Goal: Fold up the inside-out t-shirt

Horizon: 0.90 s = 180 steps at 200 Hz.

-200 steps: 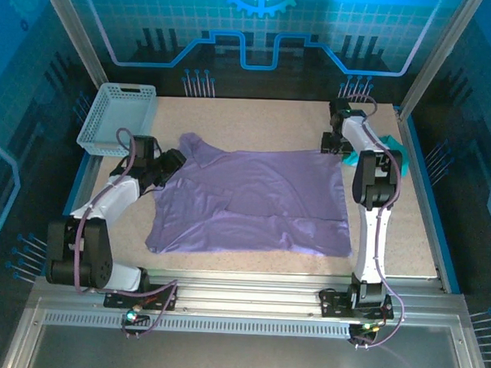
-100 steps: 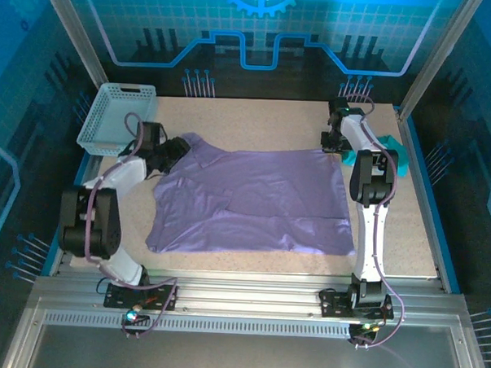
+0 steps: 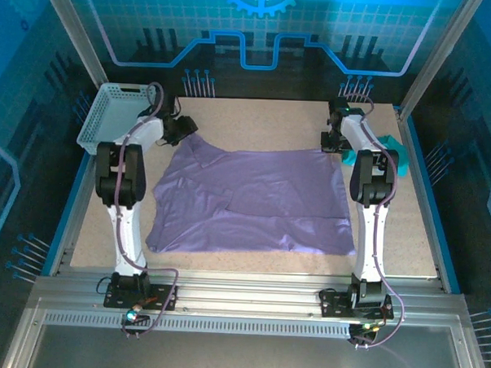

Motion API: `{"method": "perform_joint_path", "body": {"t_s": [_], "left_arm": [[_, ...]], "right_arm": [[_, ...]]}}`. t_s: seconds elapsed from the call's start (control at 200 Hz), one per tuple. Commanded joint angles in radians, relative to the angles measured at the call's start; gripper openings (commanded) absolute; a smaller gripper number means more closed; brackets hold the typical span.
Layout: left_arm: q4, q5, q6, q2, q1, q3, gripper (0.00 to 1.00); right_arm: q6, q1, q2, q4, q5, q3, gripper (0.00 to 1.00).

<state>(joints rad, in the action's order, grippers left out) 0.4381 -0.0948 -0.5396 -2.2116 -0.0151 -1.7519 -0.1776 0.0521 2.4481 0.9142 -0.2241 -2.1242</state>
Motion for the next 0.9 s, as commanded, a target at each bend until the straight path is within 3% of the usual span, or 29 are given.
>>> {"method": "perform_joint_path", "body": {"t_s": [0.0, 0.38, 0.895], "left_arm": [[0.124, 0.012, 0.058, -0.052, 0.018, -0.082, 0.53], [0.159, -0.003, 0.059, -0.127, 0.03, -0.156, 0.49], [0.177, -0.023, 0.053, -0.184, 0.03, -0.218, 0.24]], "right_arm": [[0.016, 0.003, -0.032, 0.005, 0.011, 0.016, 0.09], [0.017, 0.002, -0.027, -0.011, 0.034, 0.024, 0.08], [0.027, -0.004, -0.026, -0.018, 0.042, 0.026, 0.07]]}}
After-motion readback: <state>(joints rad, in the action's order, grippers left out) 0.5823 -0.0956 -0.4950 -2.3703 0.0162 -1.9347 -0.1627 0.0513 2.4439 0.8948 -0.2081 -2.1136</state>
